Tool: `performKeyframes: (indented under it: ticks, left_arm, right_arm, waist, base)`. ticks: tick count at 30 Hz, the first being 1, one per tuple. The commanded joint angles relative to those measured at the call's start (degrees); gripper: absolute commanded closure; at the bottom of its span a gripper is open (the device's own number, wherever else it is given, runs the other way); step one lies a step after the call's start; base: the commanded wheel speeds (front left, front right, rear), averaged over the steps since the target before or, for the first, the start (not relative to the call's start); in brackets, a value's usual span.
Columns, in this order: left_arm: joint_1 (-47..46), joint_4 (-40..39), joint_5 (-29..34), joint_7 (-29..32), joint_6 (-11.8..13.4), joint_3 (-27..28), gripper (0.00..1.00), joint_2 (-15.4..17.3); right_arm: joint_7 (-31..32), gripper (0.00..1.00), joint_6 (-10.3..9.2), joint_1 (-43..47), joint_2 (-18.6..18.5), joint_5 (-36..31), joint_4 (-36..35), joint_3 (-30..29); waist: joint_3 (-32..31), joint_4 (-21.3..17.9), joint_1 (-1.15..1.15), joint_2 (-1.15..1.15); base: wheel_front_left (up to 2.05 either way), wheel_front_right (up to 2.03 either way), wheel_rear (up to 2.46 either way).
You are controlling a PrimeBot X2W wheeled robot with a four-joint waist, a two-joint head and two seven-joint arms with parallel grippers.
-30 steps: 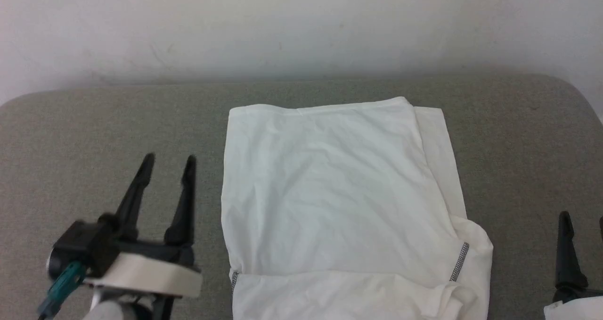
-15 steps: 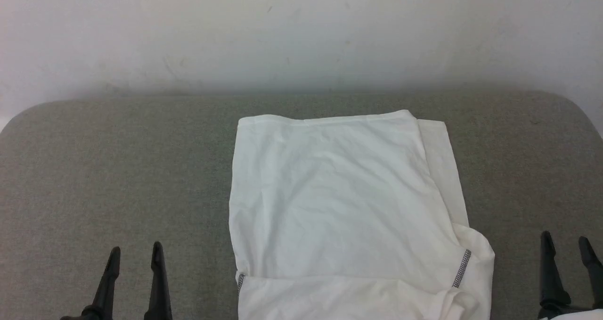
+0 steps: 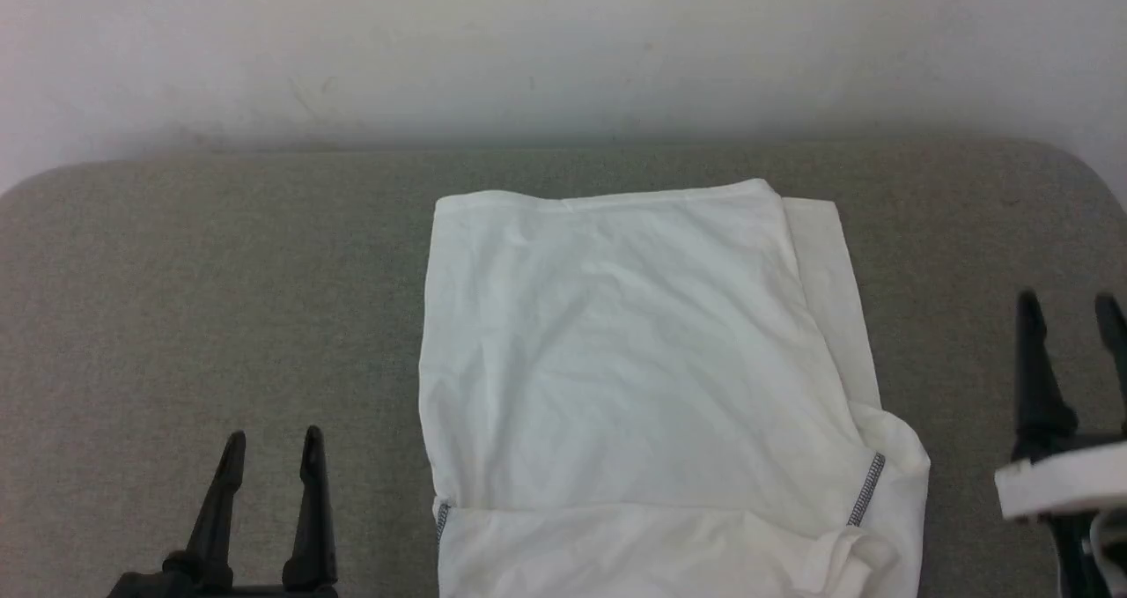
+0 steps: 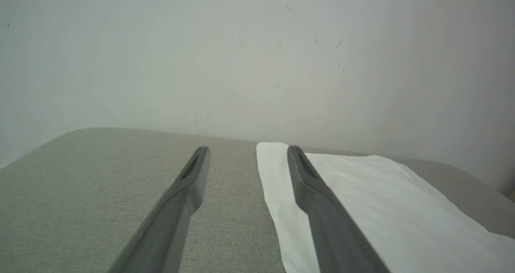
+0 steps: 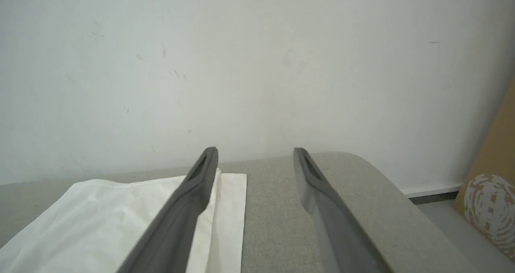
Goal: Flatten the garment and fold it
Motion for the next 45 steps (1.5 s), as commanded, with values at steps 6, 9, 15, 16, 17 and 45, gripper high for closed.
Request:
performKeyframes:
  ticks: [6, 9, 15, 16, 17, 45]
  left_arm:
    - [-4.74, -0.87, 1.9, -0.28, -3.02, 1.22, 0.0, -2.53]
    - [-6.61, -0.9, 2.4, -0.28, -4.53, 1.45, 0.0, -3.18]
    - [-10.06, -0.69, 3.09, -0.28, -6.92, 2.64, 0.0, -4.24]
    - [-10.57, -0.56, 3.23, -0.28, -7.33, 2.69, 0.0, -4.43]
    - [-11.01, -0.4, 3.38, -0.28, -7.72, 2.73, 0.0, -4.65]
    - [-16.8, 2.2, 6.46, -0.28, -12.91, 2.91, 0.0, -8.02]
  right_arm:
    - [15.51, 0.0, -0.04, -20.03, -4.53, 1.51, -5.25, 1.43]
    - [23.27, 0.0, -0.04, -28.47, -7.43, 3.99, -3.74, 1.31]
    - [35.71, 0.0, -0.04, -41.68, -11.96, 6.13, 3.69, 0.09]
    - [37.55, 0.0, -0.04, -43.48, -12.15, 6.18, 5.26, -0.6]
    - [39.81, 0.0, -0.04, -45.02, -12.35, 6.02, 6.92, -1.2]
    - [63.78, 0.0, -0.04, -51.02, -8.99, -1.77, 16.37, -7.49]
  waist:
    - [8.11, -0.76, 0.0, -0.01]
    - [11.38, -0.1, 0.0, -0.01]
    - [17.49, 1.7, 0.0, -0.01]
    - [18.31, 2.05, 0.0, -0.01]
    - [19.1, 2.41, 0.0, -0.01]
    - [28.43, 8.13, 0.0, -0.01]
  base:
    - [0.0, 0.0, 0.0]
    - [0.0, 0.0, 0.0]
    - [0.0, 0.0, 0.0]
    - [0.0, 0.0, 0.0]
    - [0.0, 0.0, 0.0]
    - [0.0, 0.0, 0.0]
